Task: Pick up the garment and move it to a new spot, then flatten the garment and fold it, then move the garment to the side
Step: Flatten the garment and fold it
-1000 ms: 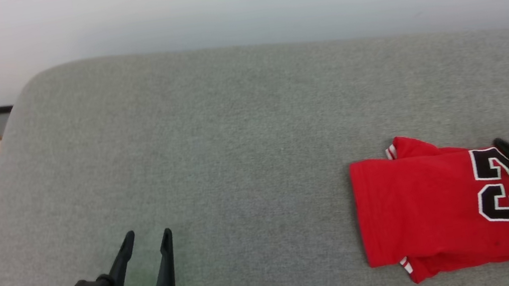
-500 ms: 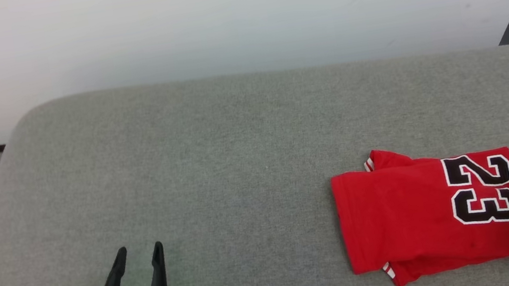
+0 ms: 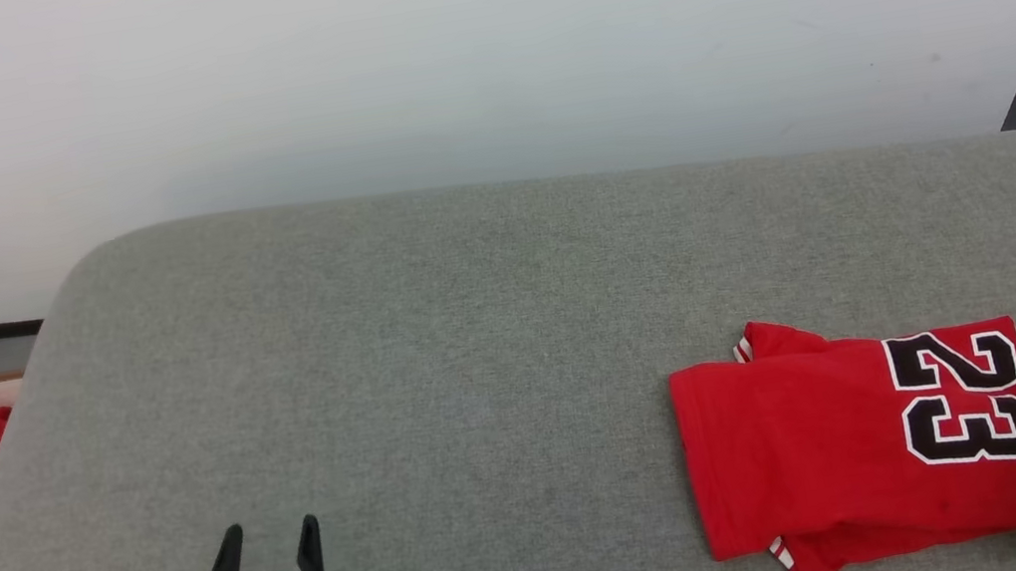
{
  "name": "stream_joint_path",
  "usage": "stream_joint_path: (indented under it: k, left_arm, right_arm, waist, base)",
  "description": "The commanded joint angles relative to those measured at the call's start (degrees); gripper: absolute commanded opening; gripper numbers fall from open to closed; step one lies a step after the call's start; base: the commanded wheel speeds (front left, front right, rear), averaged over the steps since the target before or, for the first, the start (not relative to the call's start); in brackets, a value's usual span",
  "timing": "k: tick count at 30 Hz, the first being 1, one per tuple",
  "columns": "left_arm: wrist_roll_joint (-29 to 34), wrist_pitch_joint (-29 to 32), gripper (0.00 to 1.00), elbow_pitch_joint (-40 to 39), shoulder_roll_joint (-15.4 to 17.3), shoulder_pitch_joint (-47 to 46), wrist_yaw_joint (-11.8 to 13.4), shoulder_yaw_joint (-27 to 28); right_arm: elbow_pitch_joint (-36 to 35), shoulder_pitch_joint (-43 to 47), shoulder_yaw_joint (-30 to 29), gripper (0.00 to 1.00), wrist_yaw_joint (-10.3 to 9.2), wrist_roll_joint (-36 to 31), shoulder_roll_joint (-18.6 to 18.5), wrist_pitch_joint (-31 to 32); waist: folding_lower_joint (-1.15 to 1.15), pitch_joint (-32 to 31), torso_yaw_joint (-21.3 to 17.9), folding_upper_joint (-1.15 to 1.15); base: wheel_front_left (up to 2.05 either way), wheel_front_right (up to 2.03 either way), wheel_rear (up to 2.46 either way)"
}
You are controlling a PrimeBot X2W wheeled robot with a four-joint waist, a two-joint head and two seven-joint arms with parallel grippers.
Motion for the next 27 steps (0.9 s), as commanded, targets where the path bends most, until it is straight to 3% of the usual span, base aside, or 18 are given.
stream_joint_path:
  k: [1, 11, 27]
  left_arm:
    - [0.65, 0.04, 1.0, -1.23, 0.11, 1.4, -0.14, 0.34]
    - [1.44, 0.04, 1.0, -7.82, -0.68, 7.84, -0.09, 2.96]
    - [1.33, 0.04, 1.0, -8.59, -0.74, 6.32, -0.1, 2.16]
  right_arm:
    - [-1.41, 1.65, -1.24, 1.0, -0.04, -0.69, 0.73, 0.15]
    - [-9.28, 7.85, -7.6, 1.0, -0.04, -2.47, 4.82, 2.95]
    - [-11.3, 7.86, -8.62, 1.0, -0.04, -2.7, 6.94, 4.54]
  waist:
    - [0.0, -0.1, 0.18, 0.0]
    - [0.0, 0.53, 0.16, 0.0]
    - [0.0, 1.9, 1.09, 0.0]
  base:
    - [0.0, 0.0, 0.0]
    - [0.0, 0.0, 0.0]
    - [0.0, 0.0, 0.0]
